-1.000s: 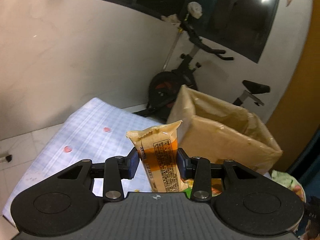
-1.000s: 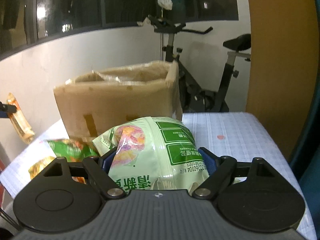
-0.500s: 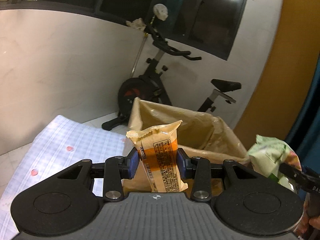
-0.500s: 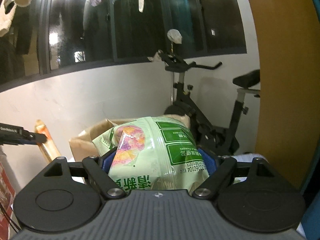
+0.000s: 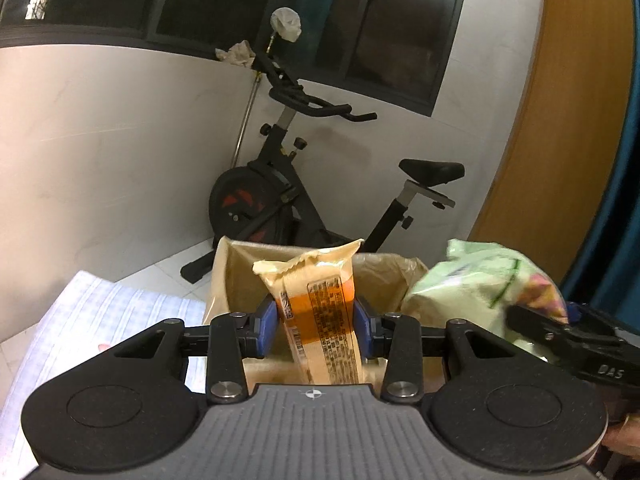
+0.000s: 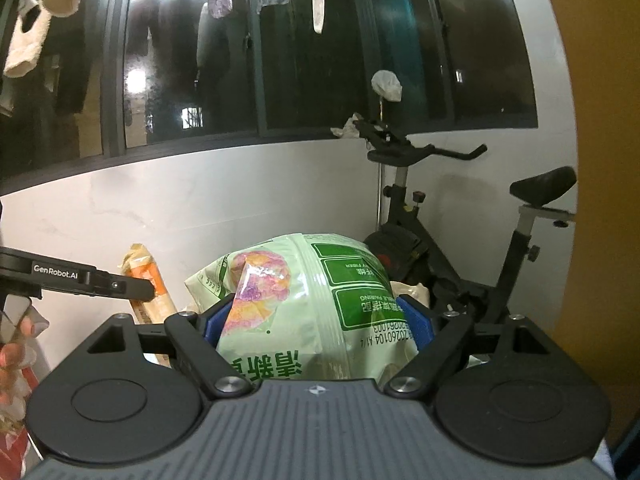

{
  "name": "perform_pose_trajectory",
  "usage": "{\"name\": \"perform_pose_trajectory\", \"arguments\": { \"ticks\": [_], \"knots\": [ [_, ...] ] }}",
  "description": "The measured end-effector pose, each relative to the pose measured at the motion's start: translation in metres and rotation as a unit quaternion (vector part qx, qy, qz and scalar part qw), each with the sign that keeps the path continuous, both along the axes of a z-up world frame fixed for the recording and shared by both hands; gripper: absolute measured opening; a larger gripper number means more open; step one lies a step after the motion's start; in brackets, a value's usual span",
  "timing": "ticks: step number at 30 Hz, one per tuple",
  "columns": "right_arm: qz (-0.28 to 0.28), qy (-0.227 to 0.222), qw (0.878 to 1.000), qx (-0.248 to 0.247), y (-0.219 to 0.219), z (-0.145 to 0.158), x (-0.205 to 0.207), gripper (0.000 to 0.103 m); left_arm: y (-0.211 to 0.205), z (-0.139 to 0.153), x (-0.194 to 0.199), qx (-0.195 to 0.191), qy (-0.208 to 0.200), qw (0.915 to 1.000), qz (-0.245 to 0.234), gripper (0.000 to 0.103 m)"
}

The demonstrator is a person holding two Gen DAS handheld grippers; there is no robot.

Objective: Organize snacks
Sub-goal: 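Carry both snacks over the box and open both grippers to drop them in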

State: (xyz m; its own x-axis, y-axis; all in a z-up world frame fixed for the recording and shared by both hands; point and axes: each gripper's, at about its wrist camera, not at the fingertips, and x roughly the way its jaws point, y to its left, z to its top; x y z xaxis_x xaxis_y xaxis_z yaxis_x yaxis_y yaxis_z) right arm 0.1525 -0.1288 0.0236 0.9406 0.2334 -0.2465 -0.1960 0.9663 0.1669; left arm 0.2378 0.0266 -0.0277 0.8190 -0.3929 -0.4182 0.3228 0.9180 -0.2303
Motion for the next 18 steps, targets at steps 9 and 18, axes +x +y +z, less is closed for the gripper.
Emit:
{"name": "perform_pose_trajectory", "arguments": {
  "ticks": [9, 18],
  "knots": [
    [-0.005, 0.097, 0.993, 0.074, -0.013, -0.019, 0.087, 0.084, -0.016, -0.002, 0.057, 0.017, 0.017, 0.9996, 0.015, 0.041],
    [-0.045, 0.154, 0.984, 0.082, -0.011, -0.04, 0.129, 0.085, -0.026, -0.023, 0.093, 0.049, 0.045, 0.9969, 0.041, 0.041]
  ]
}}
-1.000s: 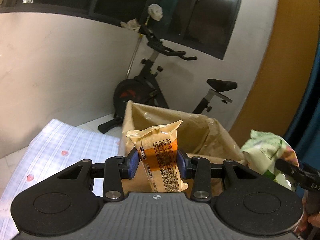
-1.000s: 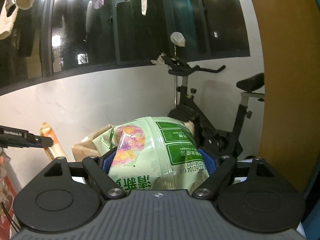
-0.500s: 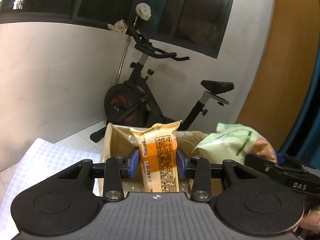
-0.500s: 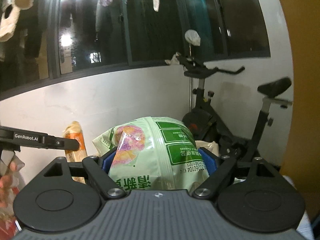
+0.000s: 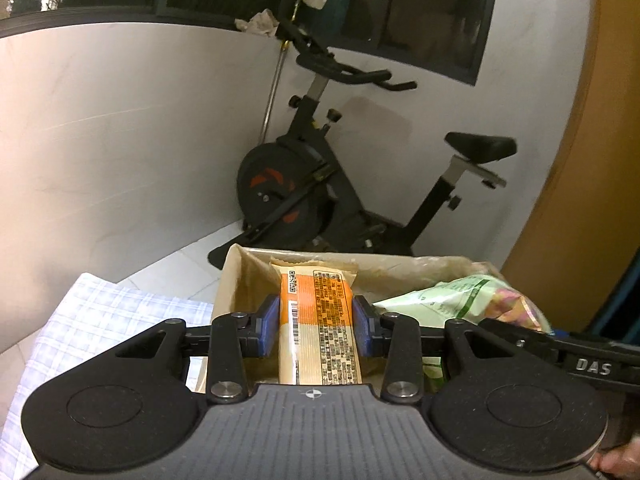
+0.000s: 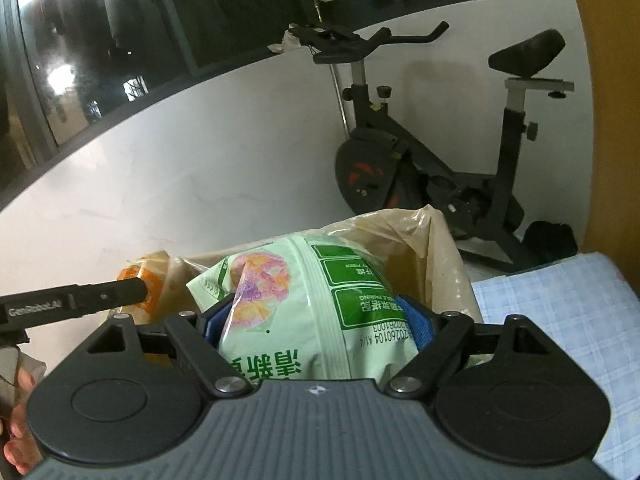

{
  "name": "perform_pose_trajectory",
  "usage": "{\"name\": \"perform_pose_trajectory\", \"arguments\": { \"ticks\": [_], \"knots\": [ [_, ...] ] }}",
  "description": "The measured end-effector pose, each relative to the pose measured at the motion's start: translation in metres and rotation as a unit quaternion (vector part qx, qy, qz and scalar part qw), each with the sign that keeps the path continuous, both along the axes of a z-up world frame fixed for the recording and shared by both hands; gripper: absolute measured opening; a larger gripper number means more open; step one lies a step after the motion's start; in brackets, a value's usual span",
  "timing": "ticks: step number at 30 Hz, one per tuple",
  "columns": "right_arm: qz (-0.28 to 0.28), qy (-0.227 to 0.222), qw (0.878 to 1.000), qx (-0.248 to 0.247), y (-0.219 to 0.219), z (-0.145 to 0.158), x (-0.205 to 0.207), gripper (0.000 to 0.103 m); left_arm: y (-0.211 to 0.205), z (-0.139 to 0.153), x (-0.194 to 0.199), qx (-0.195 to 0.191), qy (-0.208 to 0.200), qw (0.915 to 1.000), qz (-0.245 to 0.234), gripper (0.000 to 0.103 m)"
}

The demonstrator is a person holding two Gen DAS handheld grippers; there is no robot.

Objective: Organize snacks
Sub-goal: 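Carry both snacks over the box and open both grippers to drop them in, then withdraw both tools from the box back toward the snack pile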

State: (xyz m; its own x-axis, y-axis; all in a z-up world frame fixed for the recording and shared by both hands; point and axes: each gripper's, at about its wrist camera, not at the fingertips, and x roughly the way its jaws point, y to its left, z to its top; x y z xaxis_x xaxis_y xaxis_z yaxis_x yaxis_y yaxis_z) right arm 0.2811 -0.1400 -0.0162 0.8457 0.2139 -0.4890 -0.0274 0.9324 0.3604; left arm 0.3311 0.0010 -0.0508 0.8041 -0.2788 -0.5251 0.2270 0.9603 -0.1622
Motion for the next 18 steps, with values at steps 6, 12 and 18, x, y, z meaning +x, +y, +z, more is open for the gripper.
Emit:
{"name": "perform_pose_trajectory", "arguments": {
  "ticks": [6, 12, 18],
  "knots": [
    [0.006, 0.019, 1.0, -0.018, 0.016, -0.004, 0.013, 0.091, 0.006, -0.001, 0.003, 0.0, 0.006, 1.0, 0.007, 0.069],
    [0.013, 0.011, 1.0, -0.026, 0.018, -0.001, 0.01, 0.094, 0.016, 0.003, -0.005, 0.009, 0.004, 0.9999, 0.006, 0.072],
    [0.013, -0.006, 0.999, -0.049, 0.022, 0.006, -0.01, 0.094, 0.031, 0.007, -0.018, 0.004, 0.011, 0.9999, 0.013, 0.072]
  ]
}}
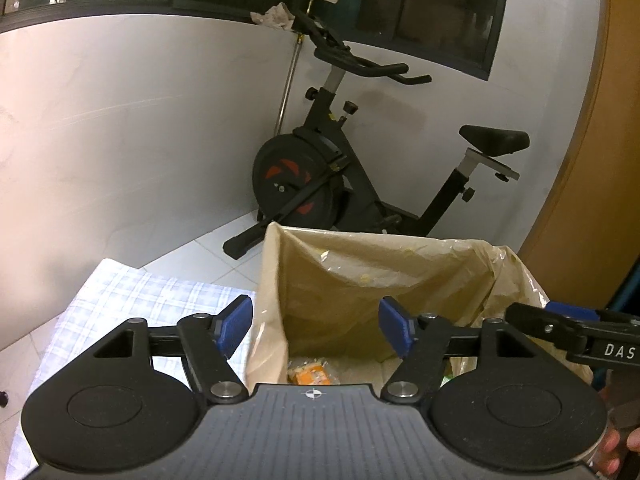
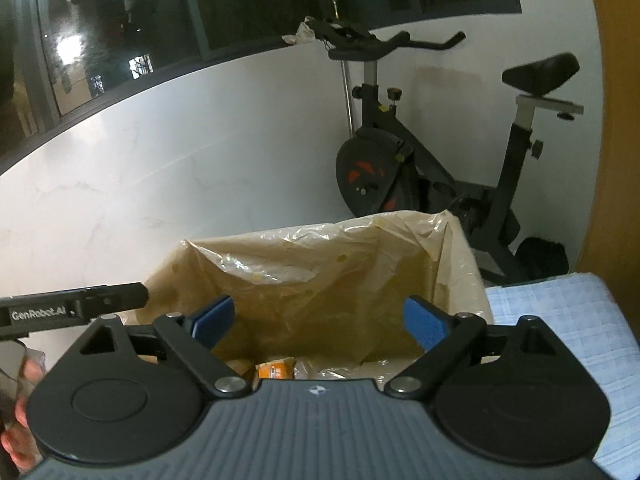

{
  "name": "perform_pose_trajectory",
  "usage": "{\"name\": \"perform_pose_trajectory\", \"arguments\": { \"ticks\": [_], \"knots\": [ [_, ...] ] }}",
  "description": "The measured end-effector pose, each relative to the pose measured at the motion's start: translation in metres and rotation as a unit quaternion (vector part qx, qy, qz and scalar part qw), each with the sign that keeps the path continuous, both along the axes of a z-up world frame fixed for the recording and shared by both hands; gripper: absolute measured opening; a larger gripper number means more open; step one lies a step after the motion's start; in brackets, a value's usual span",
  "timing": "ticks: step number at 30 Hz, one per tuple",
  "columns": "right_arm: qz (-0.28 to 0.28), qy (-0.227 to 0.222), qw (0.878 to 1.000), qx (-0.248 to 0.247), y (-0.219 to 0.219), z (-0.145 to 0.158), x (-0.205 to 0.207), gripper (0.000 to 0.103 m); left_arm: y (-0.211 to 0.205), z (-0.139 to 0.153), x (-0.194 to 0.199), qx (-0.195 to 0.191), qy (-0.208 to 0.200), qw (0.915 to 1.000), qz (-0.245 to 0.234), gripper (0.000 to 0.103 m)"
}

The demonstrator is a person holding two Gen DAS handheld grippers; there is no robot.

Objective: Organize snacks
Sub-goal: 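Withdraw both tools from the box back toward the snack pile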

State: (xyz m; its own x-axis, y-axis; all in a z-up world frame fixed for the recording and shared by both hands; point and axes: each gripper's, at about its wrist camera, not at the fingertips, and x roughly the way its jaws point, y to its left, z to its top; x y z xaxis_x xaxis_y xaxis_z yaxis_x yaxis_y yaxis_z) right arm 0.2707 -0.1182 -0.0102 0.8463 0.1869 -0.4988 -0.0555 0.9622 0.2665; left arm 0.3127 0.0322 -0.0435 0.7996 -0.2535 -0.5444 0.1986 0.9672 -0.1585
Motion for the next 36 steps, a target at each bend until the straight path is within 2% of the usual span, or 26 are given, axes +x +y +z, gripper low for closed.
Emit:
{"name": "perform_pose_trajectory", "arguments": {
  "ticks": [7, 16, 22, 26, 36],
  "knots": [
    [0.007, -0.018, 0.999, -0.027, 0.004, 0.011, -0.029, 0.094, 0.009, 0.014, -0.022, 0.017, -0.009, 0.9998, 0.003, 0.072],
    [0.013, -0.029, 0.998, -0.045, 0.002, 0.011, -0.072, 0.094, 0.017, 0.023, -0.06, 0.036, -0.029, 0.9989, -0.002, 0.078],
    [0.004, -0.04, 0.999, -0.035, -0.006, 0.003, -0.101, 0.097, 0.028, 0.014, -0.084, 0.045, -0.034, 0.9984, 0.004, 0.079],
    [-0.006, -0.039, 0.999, -0.028, -0.009, -0.007, -0.115, 0.098, 0.043, 0.004, -0.096, 0.031, -0.023, 0.9992, 0.011, 0.079],
    [-0.024, -0.037, 0.998, -0.04, -0.002, -0.043, -0.141, 0.1, 0.071, -0.02, -0.124, 0.037, -0.033, 0.9978, 0.044, 0.079]
  ]
}}
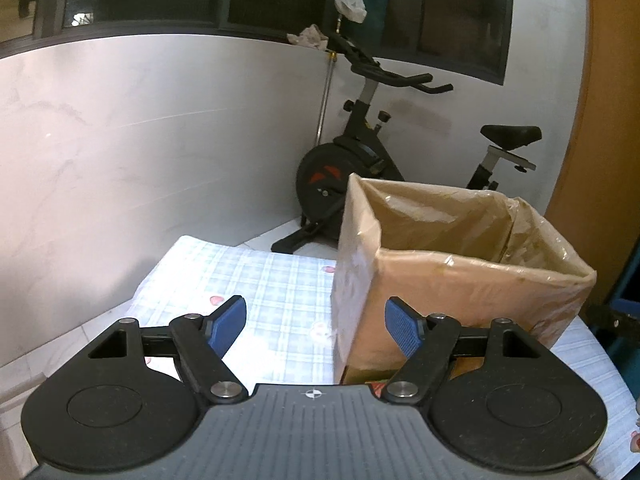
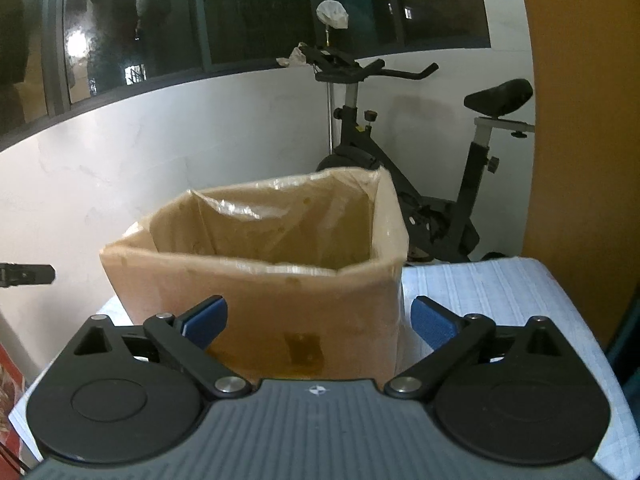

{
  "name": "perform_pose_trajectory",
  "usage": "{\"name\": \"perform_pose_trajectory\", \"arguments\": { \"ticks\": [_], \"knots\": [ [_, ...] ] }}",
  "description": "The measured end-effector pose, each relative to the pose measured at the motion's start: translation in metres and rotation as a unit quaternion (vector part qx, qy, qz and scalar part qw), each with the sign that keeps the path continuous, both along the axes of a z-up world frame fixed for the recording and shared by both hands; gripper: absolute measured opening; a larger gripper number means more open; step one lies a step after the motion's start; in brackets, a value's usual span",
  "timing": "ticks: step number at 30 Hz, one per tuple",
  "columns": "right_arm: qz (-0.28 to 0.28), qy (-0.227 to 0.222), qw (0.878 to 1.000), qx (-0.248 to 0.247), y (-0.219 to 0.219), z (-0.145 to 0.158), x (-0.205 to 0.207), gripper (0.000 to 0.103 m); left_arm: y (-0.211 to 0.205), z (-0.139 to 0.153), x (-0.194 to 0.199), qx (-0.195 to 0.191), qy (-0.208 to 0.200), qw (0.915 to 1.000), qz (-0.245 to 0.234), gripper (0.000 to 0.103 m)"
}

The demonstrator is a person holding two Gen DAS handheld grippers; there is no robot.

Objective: Organize snacks
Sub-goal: 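Withdraw both tools from the box back toward the snack pile, then grasp the orange-red chip bag with the right gripper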

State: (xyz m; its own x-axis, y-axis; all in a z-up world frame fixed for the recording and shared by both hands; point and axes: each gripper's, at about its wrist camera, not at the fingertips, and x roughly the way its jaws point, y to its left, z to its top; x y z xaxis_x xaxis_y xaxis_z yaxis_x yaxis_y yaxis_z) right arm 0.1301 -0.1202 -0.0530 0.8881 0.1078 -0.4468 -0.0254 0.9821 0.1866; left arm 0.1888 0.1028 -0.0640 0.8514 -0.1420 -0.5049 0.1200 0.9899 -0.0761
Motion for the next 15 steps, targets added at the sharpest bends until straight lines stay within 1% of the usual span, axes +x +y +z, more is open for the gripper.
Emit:
{"name": "perform_pose_trajectory", "arguments": {
  "ticks": [3, 6, 9, 15],
  "knots": [
    [0.004, 0.01, 1.0, -0.008, 0.004, -0.013, -0.003, 0.103, 0.002, -0.008, -0.01, 0.013, -0.005, 0.9999, 0.006, 0.079],
    [0.002, 0.021, 1.0, -0.022, 0.009, -0.025, -0.006, 0.103, 0.004, -0.019, -0.019, 0.021, -0.004, 0.9998, 0.003, 0.079],
    [0.01, 0.026, 0.999, -0.026, 0.012, -0.038, -0.01, 0.103, 0.003, -0.029, -0.026, 0.027, -0.002, 0.9996, -0.001, 0.079],
    [0.029, 0.034, 0.999, -0.02, 0.015, -0.059, -0.018, 0.103, 0.003, -0.048, -0.041, 0.006, -0.001, 0.9999, -0.014, 0.079]
  ]
}}
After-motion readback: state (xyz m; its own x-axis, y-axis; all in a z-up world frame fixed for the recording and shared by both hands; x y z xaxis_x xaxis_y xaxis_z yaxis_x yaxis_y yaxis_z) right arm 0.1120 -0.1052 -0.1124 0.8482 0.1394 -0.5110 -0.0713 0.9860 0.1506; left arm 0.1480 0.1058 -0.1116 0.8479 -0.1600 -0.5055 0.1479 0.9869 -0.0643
